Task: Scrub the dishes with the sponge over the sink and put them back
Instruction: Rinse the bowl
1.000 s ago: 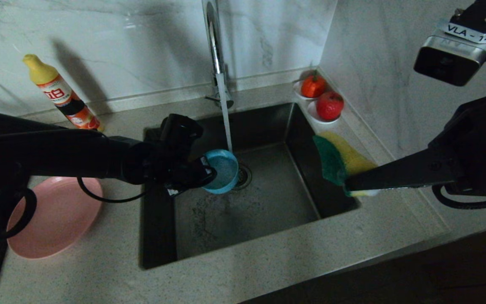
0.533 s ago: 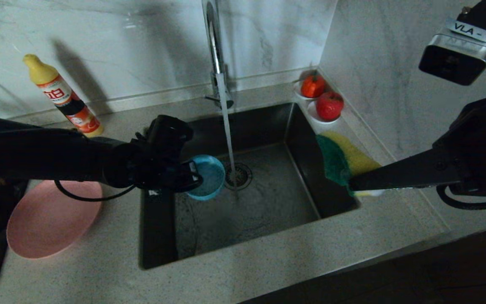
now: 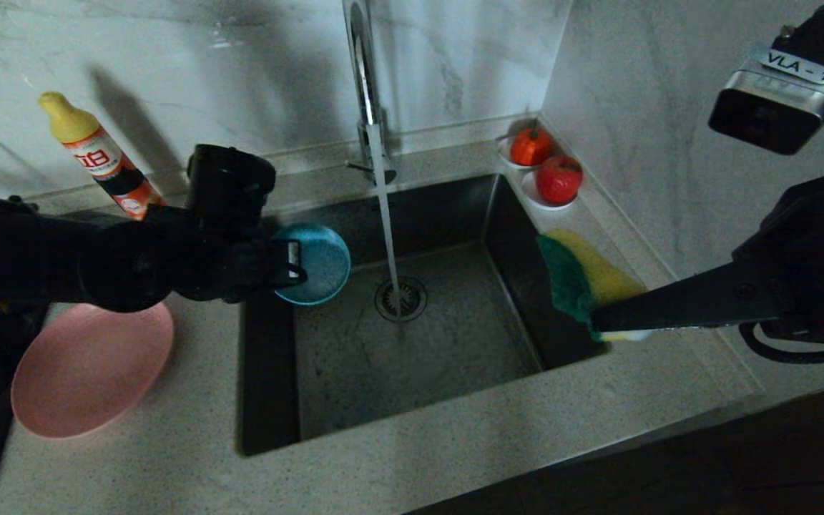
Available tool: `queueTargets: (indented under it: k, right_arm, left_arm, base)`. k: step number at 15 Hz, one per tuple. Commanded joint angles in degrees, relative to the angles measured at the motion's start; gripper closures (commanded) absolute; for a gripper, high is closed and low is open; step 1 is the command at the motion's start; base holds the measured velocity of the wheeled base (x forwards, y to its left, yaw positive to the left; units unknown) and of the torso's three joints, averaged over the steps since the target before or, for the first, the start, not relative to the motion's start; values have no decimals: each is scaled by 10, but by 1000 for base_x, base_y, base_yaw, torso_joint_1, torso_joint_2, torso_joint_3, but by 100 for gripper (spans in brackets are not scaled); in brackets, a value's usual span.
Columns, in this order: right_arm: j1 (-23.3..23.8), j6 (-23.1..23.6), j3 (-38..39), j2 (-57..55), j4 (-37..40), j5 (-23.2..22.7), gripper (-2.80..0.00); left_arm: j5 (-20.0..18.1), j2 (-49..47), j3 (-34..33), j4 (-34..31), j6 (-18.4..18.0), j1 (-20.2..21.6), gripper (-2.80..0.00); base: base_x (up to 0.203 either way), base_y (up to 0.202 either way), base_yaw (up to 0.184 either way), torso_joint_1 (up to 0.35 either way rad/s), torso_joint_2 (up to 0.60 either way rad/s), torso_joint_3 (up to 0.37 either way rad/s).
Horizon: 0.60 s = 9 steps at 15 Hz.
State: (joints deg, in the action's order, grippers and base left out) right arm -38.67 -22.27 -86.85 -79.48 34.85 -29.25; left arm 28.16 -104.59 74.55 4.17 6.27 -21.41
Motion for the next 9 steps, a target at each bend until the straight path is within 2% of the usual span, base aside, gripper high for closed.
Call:
queueTargets:
  k: [1, 2, 3, 5, 6, 9]
  right_arm:
    - [0, -2, 4, 2, -3, -2, 0]
    - [-1, -2, 4, 2, -3, -2, 0]
    - [-1, -2, 4, 2, -3, -2, 0]
    - [0, -3, 5, 4, -3, -2, 0]
    - [0, -3, 7, 4, -3, -2, 0]
    - [4, -3, 8, 2, -4, -2, 0]
  left_arm:
    - [3, 45, -47, 123, -113, 0, 0]
    - [3, 53, -65, 161, -151, 0, 0]
    - [3, 54, -75, 186, -173, 0, 0]
    - [3, 53, -114, 306, -259, 0, 0]
    - [2, 53, -132, 339, -285, 0, 0]
    - [-5, 52, -152, 403, -319, 0, 0]
  base:
    - [0, 0, 0, 0, 0, 0]
    - [0, 0, 0, 0, 0, 0]
    - [0, 0, 0, 0, 0, 0]
    - [0, 0, 0, 0, 0, 0]
    - [0, 0, 0, 0, 0, 0]
    - [0, 0, 0, 0, 0, 0]
